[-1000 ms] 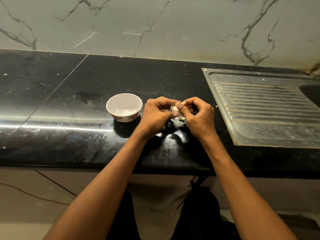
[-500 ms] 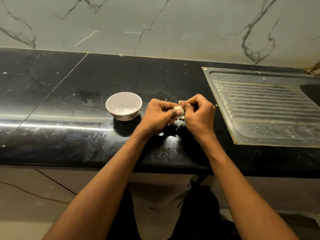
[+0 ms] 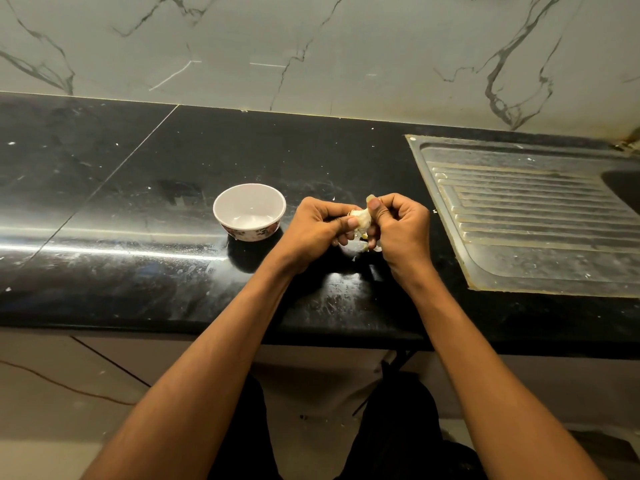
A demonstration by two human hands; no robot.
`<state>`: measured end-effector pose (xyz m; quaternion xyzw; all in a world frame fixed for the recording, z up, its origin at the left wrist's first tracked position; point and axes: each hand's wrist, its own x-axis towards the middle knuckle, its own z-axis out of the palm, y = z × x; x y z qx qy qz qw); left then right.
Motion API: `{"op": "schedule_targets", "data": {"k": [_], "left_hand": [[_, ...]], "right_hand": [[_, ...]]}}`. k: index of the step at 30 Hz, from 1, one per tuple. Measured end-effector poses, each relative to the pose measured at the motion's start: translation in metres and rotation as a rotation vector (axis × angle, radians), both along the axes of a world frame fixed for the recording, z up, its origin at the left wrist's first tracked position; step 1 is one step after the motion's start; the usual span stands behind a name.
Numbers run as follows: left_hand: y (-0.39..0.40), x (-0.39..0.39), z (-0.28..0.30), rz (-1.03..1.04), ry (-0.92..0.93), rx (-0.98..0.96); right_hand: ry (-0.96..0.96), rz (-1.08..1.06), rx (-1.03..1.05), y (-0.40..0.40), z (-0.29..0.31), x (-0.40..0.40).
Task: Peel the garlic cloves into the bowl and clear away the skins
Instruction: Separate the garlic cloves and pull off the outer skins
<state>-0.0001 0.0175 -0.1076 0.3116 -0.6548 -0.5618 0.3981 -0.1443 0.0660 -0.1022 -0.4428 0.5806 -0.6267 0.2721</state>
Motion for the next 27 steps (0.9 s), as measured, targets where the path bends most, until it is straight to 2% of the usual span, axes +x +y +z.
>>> {"op": "schedule_targets", "data": {"k": [4, 8, 10, 14, 21, 27], "left_hand": [[-0.003, 0.000, -0.002, 0.019, 0.015, 0.001], [-0.002, -0.004, -0.002, 0.041, 0.024, 0.006], [0.000, -0.005, -0.001, 0.055, 0.025, -0.016], [0.002, -0.006, 0.000, 0.132, 0.033, -0.018], [0.001, -0.004, -0.003, 0.172, 0.042, -0.031], [-0.003, -0.004, -0.005, 0.180, 0.023, -0.092]], "right_hand": [[-0.166, 0.065, 0.028, -0.003, 0.002, -0.002], [-0.164, 0.032, 0.020, -0.005, 0.000, -0.001], [-0.065, -0.023, -0.004, -0.004, -0.001, -0.001], [0.301, -0.173, -0.077, -0.003, -0.006, -0.002], [0.472, -0.103, -0.247, 0.003, -0.006, -0.005], [0.590, -0.099, -0.269, 0.000, -0.010, -0.006]]}}
